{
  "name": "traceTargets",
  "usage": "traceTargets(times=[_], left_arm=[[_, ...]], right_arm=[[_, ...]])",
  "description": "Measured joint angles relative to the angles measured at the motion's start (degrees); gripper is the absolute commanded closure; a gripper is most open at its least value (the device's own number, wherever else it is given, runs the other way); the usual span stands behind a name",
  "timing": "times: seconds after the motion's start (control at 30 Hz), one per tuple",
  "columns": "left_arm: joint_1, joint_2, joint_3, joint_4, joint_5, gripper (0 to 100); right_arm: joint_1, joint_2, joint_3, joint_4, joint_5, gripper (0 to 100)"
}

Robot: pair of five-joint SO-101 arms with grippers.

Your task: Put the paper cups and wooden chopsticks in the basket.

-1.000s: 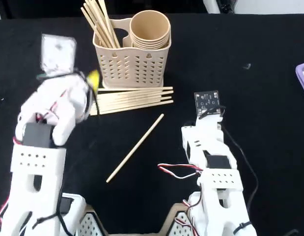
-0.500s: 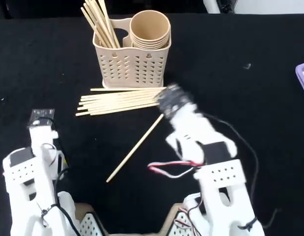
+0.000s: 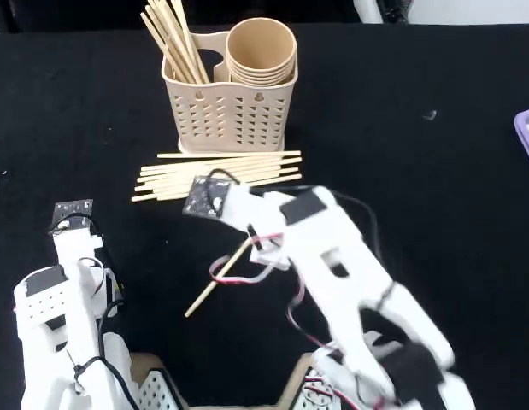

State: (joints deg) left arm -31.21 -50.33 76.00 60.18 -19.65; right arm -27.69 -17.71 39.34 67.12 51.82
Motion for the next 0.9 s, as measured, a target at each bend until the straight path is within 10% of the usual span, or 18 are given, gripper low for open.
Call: traceTargets(times=[0.23, 0.9], left_arm=[[0.0, 0.0, 0.0, 0.0, 0.0, 83], [0.0, 0.0, 0.0, 0.0, 0.0, 83]], right_arm=[[-4.8, 9.5, -4.5, 1.8, 10.1, 87.8], [-6.1, 30.4, -17.7, 0.3, 9.0, 80.2]])
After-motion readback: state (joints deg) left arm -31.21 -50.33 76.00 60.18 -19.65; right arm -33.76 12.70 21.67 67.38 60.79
